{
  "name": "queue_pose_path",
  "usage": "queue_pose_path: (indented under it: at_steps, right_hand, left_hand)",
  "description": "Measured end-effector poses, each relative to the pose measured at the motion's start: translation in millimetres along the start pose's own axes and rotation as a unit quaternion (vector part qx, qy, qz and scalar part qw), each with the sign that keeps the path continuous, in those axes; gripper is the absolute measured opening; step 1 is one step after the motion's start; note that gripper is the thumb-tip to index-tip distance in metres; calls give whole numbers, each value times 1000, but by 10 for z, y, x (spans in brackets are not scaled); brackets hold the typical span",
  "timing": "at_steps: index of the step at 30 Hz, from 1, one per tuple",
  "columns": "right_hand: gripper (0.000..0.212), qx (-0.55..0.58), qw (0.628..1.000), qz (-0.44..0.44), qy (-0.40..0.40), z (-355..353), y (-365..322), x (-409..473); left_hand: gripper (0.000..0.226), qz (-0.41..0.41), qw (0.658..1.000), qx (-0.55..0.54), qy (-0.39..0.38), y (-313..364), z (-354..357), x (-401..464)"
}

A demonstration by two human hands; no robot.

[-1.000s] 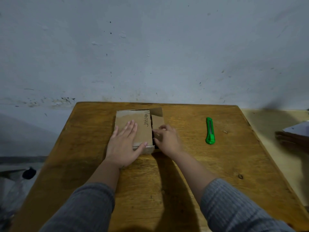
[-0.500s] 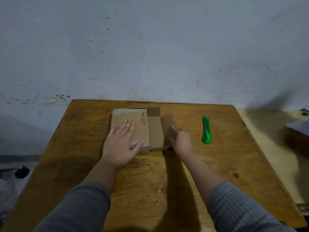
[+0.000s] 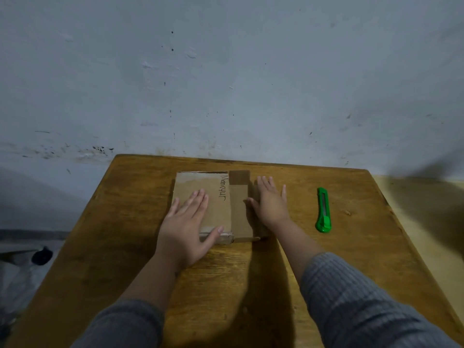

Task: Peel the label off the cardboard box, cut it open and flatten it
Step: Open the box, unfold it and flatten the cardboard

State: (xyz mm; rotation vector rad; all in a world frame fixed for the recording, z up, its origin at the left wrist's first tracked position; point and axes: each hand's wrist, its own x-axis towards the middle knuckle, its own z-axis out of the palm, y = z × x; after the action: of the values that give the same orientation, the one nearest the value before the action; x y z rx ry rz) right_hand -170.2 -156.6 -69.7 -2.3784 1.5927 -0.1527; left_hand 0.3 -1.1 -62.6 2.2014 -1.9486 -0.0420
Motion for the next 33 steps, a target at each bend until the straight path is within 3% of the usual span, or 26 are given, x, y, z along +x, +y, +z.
queue_pose_path:
  at_steps: [4,9,16,19,21,24,27,33]
  right_hand:
    - [57,60,996,-39,52,-82,-134,292]
    - [33,272,961,-11,52,-39,-181,457]
    - [38,296,950,24,93,-52,79,226]
    - [37,275,951,55,131,-95,238,0]
    - [36,269,948,84,151,-112,340,-194]
    - [38,278,939,118,163,-116,460,-517]
    - [38,315,923,137,174,-81,514,-857]
    - [35,317,912,208,155,-52,598,-1448]
  left_hand:
    - [73,34,997,-34,62,-3,8,-47]
    - [76,13,1000,-3,22,6,-8,4]
    - [75,101,995,17,-6,-82,-37,118]
    - [75,92,990,85,-69,-75,-119,225]
    - [73,56,991,110,-50,-37,-99,213]
    - [63,-53,997,50,-3,75,-9,62]
    - [63,-128,988,-80,-12,227,83,-133]
    - [70,-108,968,-224,-43,373,80,-458]
